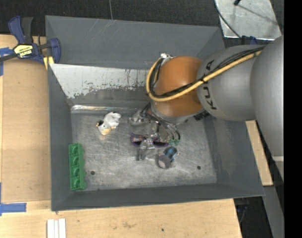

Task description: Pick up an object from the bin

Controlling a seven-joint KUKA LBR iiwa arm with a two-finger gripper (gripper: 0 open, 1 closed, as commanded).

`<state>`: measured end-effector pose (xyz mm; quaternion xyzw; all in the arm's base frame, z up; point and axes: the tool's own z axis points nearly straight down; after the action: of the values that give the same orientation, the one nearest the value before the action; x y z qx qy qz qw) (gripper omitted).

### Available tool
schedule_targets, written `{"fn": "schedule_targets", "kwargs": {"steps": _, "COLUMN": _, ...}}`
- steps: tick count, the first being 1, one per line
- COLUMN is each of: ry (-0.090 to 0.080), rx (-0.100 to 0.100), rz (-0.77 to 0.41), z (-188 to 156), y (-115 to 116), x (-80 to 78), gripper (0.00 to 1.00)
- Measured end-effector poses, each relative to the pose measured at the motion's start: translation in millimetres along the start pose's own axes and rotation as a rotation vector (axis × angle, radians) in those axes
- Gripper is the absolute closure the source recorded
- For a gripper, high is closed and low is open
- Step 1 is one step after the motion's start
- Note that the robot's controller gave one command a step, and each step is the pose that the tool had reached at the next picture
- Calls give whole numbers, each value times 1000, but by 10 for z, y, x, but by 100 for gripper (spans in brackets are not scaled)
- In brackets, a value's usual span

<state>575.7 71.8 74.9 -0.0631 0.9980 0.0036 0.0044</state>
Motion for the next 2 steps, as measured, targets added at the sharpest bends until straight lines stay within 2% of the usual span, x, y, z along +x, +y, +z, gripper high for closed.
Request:
{"fn": "schedule_targets", "kwargs": {"steps": 1, "ry": -14, "rx": 6, "rz": 22, "z": -25, "y": -107, "x": -418, "gripper": 100}}
{"fn": "schedule_targets", "kwargs": {"steps": 2, "ry": -13, "rx": 5, "rz": 23, "z": -25, "y": -106, "x": -418, "gripper": 100}}
